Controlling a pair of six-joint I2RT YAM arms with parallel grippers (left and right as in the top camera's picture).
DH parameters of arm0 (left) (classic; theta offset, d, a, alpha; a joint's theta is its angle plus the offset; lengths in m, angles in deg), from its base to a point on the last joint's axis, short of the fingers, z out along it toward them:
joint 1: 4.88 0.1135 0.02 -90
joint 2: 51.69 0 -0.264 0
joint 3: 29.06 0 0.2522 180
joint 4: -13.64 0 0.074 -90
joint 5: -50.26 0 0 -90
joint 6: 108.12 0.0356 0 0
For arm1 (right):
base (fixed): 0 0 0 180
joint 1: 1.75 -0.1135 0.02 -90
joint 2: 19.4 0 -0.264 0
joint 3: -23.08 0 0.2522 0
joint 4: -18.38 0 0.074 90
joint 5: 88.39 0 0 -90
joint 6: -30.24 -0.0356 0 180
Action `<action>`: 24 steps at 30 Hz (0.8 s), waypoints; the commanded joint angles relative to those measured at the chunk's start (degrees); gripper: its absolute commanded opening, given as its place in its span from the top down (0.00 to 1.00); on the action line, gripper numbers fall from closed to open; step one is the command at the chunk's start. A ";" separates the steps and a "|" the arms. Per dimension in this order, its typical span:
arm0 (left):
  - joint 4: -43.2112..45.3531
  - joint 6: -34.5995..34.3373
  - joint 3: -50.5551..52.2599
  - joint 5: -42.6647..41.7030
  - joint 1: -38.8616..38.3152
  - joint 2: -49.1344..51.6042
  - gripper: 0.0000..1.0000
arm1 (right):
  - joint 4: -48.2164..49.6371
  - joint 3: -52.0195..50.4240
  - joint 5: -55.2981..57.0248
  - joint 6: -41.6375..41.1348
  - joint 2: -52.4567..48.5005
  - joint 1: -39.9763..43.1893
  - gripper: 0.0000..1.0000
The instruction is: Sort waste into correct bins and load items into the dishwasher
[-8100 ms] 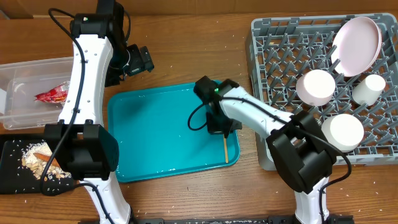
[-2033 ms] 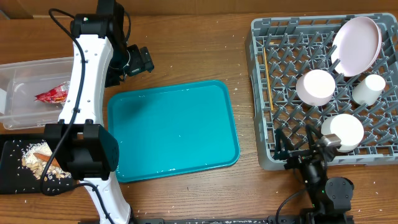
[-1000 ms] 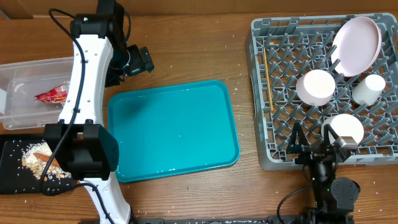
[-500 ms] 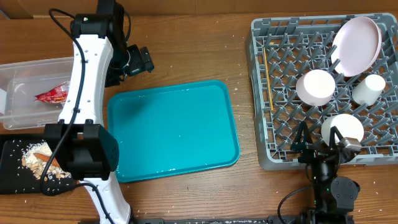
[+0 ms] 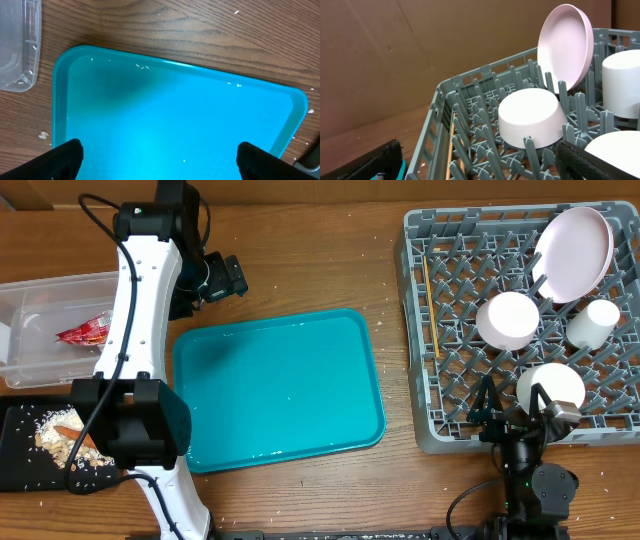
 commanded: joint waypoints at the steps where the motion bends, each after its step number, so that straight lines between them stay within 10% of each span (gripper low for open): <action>1: 0.04 -0.81 0.26 -0.42 -0.37 -0.63 0.00 | 0.26 -0.59 0.92 0.35 0.63 0.33 0.00; 24: 0.13 4.96 0.63 0.48 -6.64 -4.46 0.00 | 0.24 -0.59 0.92 0.35 0.63 0.33 0.00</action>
